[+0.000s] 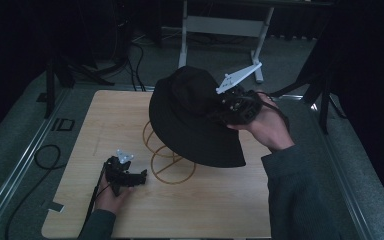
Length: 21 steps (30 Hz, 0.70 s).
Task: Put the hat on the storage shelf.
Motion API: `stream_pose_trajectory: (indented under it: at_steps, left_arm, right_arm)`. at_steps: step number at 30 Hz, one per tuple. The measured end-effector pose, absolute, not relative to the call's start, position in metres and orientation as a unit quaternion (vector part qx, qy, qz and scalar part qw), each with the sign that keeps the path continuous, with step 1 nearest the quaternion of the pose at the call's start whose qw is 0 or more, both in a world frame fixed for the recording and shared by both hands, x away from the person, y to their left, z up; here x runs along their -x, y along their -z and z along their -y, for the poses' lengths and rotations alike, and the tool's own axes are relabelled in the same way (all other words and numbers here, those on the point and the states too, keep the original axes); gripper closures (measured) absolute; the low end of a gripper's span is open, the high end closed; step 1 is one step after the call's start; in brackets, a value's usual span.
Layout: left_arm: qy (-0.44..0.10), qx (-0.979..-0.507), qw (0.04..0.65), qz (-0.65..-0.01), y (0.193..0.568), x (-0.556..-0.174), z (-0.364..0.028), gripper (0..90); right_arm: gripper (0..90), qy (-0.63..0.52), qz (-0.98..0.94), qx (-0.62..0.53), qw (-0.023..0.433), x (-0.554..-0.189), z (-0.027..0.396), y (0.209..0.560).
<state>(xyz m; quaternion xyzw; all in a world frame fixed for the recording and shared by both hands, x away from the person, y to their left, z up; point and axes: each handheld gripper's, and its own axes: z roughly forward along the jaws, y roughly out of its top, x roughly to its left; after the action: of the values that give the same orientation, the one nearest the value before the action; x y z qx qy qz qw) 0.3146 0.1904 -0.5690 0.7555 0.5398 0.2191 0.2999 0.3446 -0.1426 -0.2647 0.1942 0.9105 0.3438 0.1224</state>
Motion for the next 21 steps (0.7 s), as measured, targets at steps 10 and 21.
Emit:
stream_pose_trajectory:
  at_steps: [10, 21]
  left_arm:
    - [-0.219, -0.756, 0.300, -0.540, 0.569, -0.315, -0.190, 0.2]
    - [-0.219, -0.756, 0.300, -0.540, 0.569, -0.315, -0.190, 0.3]
  right_arm:
    - [86.9, -0.340, -0.913, -0.189, 0.119, -0.347, 0.130, 0.265]
    - [86.8, -0.333, -0.919, -0.174, 0.121, -0.346, 0.114, 0.260]
